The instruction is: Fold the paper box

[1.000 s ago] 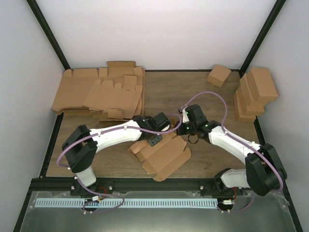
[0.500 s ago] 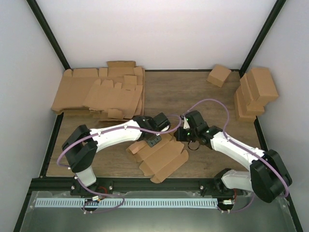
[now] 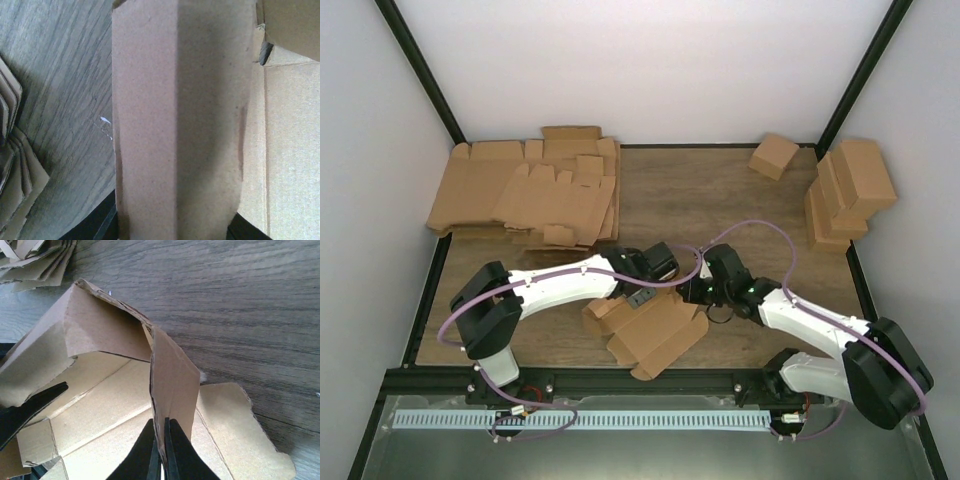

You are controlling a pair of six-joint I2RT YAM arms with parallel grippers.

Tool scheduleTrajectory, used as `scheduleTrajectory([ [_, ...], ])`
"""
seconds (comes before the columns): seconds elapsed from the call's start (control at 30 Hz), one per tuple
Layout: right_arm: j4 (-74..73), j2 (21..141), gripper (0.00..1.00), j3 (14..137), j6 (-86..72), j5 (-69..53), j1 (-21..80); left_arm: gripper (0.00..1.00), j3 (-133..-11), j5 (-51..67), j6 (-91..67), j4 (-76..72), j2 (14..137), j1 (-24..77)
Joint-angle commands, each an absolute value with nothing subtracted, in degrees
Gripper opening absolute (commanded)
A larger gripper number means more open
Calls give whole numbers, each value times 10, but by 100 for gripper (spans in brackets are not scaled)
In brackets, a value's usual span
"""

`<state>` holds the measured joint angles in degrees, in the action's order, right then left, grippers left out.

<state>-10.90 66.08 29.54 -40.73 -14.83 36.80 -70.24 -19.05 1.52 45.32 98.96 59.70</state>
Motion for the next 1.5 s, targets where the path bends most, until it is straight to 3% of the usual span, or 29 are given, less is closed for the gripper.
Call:
scheduleTrajectory([
  [0.0, -56, 658, 3, 268, -430, -183, 383, 34, -693, -184, 17, 420, 991, 607],
  [0.17, -29, 645, 16, 246, -409, -186, 382, 34, -683, -175, 27, 413, 989, 610],
  [0.27, -63, 644, 30, 267, -371, -161, 382, 36, -671, -172, 31, 403, 982, 608],
  [0.53, -70, 573, 55, 251, -325, -146, 379, 38, -667, -174, 31, 405, 977, 602],
  [0.73, -70, 514, 58, 239, -320, -148, 351, 37, -666, -177, 33, 404, 977, 600],
  [0.97, -71, 489, 58, 236, -289, -175, 243, 37, -665, -173, 33, 405, 976, 599],
  [1.47, -3, 700, 59, 292, -244, -171, 227, 37, -661, -171, 39, 407, 975, 599],
])
